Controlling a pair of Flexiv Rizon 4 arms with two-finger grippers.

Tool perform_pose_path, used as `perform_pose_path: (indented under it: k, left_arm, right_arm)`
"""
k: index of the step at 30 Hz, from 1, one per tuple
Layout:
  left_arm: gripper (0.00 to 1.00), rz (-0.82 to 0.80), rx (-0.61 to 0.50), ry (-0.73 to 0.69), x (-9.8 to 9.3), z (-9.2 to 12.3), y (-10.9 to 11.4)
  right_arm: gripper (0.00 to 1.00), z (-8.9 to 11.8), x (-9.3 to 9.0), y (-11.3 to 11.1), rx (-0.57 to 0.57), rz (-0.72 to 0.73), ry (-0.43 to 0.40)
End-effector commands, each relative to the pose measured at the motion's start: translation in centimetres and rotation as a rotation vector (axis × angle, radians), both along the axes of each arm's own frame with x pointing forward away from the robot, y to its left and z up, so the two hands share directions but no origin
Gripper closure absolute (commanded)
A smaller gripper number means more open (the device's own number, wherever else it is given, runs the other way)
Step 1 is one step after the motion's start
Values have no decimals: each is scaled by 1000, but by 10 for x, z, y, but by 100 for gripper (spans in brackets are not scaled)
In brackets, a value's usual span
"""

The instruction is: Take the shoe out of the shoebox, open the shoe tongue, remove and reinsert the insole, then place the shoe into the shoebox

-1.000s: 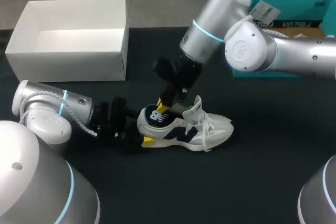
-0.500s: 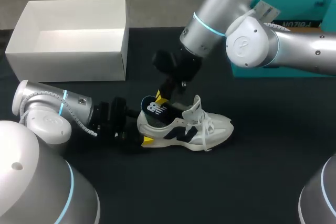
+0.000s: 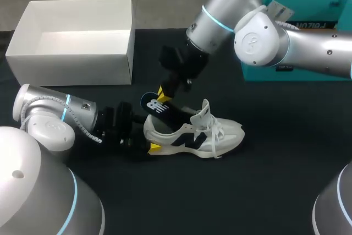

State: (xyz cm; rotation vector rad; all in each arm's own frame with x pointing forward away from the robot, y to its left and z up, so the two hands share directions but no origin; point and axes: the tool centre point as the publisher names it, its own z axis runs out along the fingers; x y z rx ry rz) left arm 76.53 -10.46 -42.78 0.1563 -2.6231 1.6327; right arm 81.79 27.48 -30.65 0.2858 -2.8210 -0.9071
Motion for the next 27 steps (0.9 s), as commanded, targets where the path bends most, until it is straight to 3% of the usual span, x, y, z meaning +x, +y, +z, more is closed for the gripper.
perform_pose_path:
  k: [1,13,23,26,27]
  left_arm:
    - [100,1,0,0,0,-4,0]
    - [100,1,0,0,0,-4,0]
    - [100,1,0,0,0,-4,0]
    - [100,1,0,0,0,-4,0]
    - [100,1,0,0,0,-4,0]
  right_arm:
    - [62,-8,-4,-1,16,-6,6]
    - [62,-19,-25,-17,-5,-48,81]
    - [64,-26,-30,-25,-54,-37,158]
    - [72,-28,-30,-27,-69,-40,169]
    - [84,-28,-30,-27,-70,-41,170]
